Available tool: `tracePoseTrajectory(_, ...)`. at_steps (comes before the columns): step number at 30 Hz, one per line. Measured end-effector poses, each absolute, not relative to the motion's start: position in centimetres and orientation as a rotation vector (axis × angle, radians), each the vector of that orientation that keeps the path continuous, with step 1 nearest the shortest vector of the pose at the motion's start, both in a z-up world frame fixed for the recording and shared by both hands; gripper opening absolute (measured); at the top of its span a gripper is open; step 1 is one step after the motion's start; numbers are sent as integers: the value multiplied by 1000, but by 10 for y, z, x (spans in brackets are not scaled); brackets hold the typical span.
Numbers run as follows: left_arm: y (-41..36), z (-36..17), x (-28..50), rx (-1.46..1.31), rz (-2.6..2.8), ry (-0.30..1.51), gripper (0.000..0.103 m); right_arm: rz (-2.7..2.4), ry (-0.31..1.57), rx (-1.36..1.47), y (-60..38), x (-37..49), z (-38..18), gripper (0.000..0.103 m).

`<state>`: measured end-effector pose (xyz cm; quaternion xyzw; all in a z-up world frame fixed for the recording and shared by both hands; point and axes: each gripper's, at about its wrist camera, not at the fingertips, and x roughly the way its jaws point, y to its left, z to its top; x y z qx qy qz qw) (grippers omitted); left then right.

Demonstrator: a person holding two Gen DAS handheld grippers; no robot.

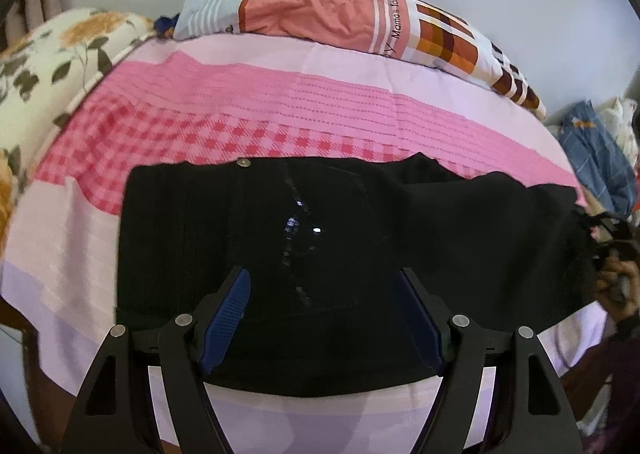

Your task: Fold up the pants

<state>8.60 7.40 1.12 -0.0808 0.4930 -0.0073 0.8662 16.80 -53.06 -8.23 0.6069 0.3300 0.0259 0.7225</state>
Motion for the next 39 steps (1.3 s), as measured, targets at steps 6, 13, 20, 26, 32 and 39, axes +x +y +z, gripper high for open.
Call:
tracePoseTrajectory(6,86,3,79,-141,15,1056,75,-88,742,1356,-564,67,-88,5)
tracePoseTrajectory(13,91,-7,73,-154,18,1091,75,-189,719,1458,-590,25,-129,2)
tracePoseTrajectory(20,84,-4,66,-128,14,1075,75,-51,650,1458,-594,20,-115,7)
tracePoseTrajectory(26,79,-6,64,-132,-2,1093,76,-87,666,1512,-595,24,-130,25)
tracePoseTrajectory(32,74,-3,64,-128,-6,1079,77,-79,639,1506,-601,33,-130,27)
tracePoseTrajectory(39,77,-9,67,-163,-7,1104,77,5,688,1453,-575,54,-128,25)
